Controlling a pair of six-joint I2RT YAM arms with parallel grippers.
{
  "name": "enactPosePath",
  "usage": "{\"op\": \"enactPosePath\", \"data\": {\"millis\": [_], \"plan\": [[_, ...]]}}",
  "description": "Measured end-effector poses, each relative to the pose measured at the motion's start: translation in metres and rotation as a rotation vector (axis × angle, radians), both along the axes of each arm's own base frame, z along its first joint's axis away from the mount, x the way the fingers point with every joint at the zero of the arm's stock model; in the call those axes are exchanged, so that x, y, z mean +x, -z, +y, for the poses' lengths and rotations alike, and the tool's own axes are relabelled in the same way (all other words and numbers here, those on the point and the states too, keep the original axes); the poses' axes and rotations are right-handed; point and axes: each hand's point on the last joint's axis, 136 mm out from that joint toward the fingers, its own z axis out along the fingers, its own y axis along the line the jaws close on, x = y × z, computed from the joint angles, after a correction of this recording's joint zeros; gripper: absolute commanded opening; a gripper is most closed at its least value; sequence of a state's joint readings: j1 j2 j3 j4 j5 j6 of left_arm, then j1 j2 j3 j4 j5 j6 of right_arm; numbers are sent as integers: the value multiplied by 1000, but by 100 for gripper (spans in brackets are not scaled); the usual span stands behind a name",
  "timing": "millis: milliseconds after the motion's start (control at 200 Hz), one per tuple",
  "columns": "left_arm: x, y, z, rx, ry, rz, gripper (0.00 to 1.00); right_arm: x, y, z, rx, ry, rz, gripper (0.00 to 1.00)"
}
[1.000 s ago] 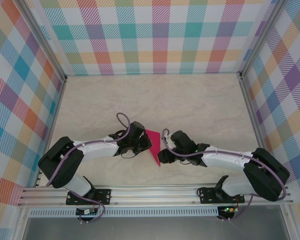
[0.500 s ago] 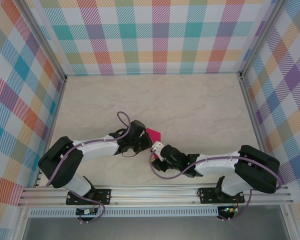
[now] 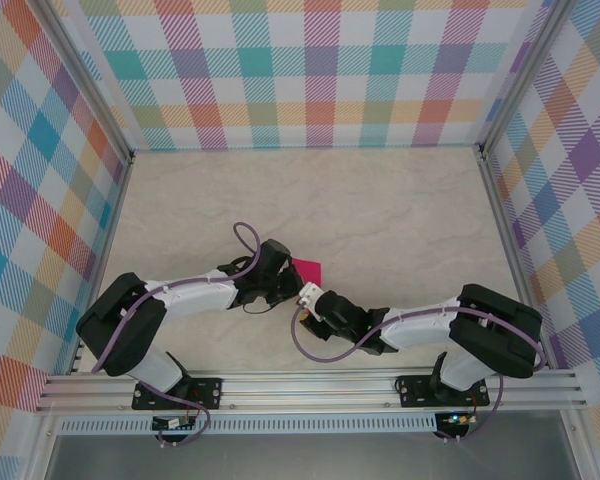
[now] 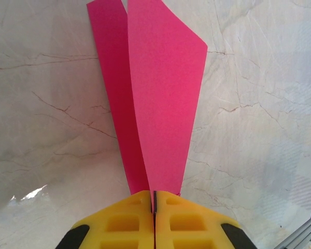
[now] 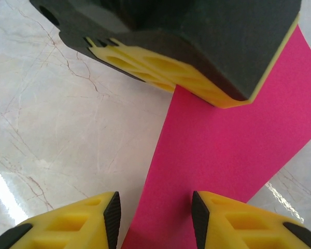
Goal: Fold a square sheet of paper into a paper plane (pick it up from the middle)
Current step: Fold the wing for the fifth time at the center of the table.
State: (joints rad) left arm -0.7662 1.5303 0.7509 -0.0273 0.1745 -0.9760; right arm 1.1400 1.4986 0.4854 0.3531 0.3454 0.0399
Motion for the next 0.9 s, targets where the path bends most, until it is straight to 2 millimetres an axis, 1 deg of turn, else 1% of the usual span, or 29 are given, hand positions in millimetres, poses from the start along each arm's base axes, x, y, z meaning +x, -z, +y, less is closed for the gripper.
{"op": "enactPosePath", "data": {"millis": [175,330,560,700,825,900], "plan": [[2,0,2,2,-7,0,7,4,1,1,-8,13,-10,41],[2,0,2,1,-7,-1,7,4,0,1,-7,16,-13,43],[6,-6,-3,-12,-4,-12,7,4,-10,0,26,16,-29,46],[5,-1,-3,-2,-2,-1,8,5,-14,0,47,19,-46,43],[2,6,-2,15,0,18,8,8,-21,5,78,20,-67,39],[1,8,-2,18,2,24,8,11,-21,7,80,22,-76,39]]}}
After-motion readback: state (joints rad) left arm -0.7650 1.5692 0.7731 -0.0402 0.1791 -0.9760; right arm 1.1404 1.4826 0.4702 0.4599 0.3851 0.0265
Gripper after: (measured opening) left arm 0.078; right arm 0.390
